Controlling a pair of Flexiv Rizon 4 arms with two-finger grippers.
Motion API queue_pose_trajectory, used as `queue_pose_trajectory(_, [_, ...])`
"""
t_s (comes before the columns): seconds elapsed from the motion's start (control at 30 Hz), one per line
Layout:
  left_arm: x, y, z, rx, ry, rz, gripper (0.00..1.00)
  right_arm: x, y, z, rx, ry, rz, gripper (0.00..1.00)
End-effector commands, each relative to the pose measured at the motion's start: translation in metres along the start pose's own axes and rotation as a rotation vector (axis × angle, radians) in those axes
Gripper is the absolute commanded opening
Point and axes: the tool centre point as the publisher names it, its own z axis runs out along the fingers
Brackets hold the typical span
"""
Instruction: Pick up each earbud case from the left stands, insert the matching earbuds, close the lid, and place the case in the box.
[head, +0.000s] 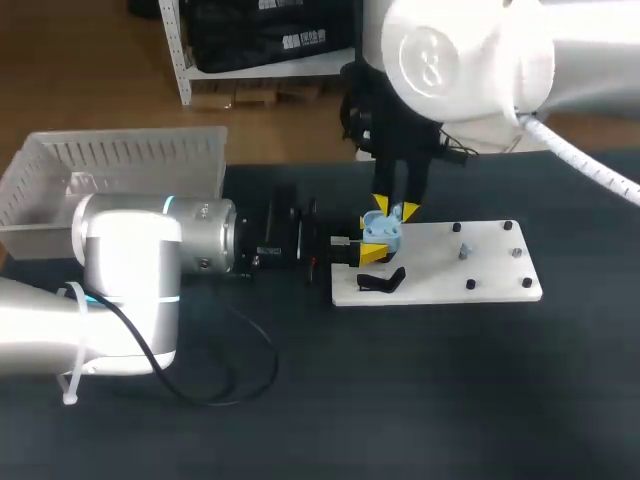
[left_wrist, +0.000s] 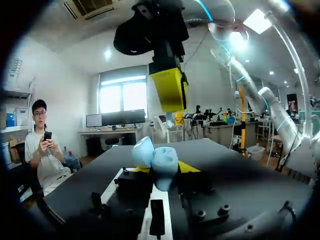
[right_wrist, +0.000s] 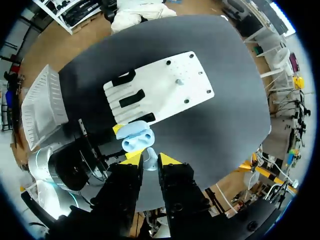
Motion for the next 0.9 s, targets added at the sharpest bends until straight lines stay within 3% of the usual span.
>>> queue_pose_trajectory(0.03, [0.0013,0.0012,0.0003,0.001,-0.004,0.002,0.00,0.0001,-0.0002,0.0000,0.000,-0.001,-0.001,0.00])
queue_pose_trajectory(0.43, [0.0013,0.0012,0.0003,0.001,-0.004,0.002,0.00,0.0001,-0.0002,0.0000,0.000,-0.001,-0.001,0.00])
queue_pose_trajectory(0.9, [0.0013,0.0012,0.0003,0.001,-0.004,0.002,0.00,-0.0020,0.0067,0.0047,0.028,-0.055,0.224,0.00])
